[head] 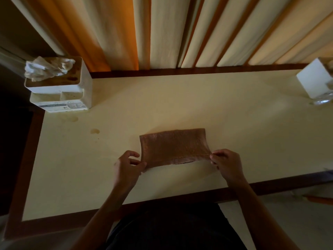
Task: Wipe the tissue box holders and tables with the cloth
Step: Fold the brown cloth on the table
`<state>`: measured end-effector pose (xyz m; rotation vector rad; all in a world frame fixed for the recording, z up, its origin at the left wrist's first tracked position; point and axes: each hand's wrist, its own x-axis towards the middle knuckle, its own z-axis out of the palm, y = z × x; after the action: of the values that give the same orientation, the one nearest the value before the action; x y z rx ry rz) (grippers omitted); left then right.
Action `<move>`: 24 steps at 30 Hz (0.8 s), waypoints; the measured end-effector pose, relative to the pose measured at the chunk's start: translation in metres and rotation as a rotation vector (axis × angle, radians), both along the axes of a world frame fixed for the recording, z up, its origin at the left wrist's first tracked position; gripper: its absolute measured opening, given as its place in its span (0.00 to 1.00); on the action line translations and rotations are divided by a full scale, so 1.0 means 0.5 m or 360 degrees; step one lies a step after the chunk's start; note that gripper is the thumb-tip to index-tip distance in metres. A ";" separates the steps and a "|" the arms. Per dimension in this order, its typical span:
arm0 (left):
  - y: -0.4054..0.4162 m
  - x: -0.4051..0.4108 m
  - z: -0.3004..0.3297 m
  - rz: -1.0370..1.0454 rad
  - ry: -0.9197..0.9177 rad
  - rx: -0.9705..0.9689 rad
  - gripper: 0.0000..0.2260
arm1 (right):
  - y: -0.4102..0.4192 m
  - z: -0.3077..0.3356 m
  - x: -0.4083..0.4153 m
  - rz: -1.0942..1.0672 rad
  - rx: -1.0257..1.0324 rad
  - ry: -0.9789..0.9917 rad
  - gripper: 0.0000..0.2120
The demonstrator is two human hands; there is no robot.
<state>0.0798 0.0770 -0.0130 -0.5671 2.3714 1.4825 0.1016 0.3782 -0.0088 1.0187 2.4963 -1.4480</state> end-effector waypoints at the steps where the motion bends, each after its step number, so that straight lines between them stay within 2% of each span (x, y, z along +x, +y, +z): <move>1: 0.002 0.000 0.001 -0.0050 0.0042 -0.0112 0.11 | 0.002 -0.001 0.000 0.0080 0.0155 -0.0047 0.04; 3: 0.007 -0.001 0.007 -0.0115 0.0188 -0.0391 0.12 | 0.003 -0.004 -0.004 0.0195 0.0419 -0.0056 0.08; 5: 0.022 -0.004 0.016 -0.0169 0.0414 -0.0629 0.11 | -0.003 -0.010 -0.010 0.0284 0.0656 0.0070 0.11; 7: 0.049 -0.011 0.022 -0.0268 0.0685 -0.0708 0.10 | -0.020 -0.021 -0.027 0.0450 0.0876 0.0319 0.12; 9: 0.079 -0.027 0.015 -0.0479 0.0863 -0.0757 0.12 | -0.045 -0.035 -0.055 0.0668 0.0953 0.0543 0.13; 11: 0.102 -0.049 -0.014 -0.0803 0.0775 -0.0825 0.22 | -0.068 -0.057 -0.083 0.0882 0.0964 0.0524 0.18; 14: 0.118 -0.060 -0.059 -0.1147 0.0507 -0.1060 0.35 | -0.094 -0.094 -0.094 0.1191 0.1107 0.0246 0.30; 18: 0.099 -0.050 -0.094 -0.1170 0.0578 -0.1379 0.38 | -0.083 -0.107 -0.089 0.1289 0.1327 0.0120 0.35; 24: 0.089 -0.053 -0.099 -0.1174 0.0529 -0.1422 0.42 | -0.074 -0.103 -0.086 0.1261 0.1400 0.0110 0.36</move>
<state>0.0532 0.1213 -0.0623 0.4274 2.9347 0.1758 0.0587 0.3414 -0.0605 -0.0823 3.0453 -0.1526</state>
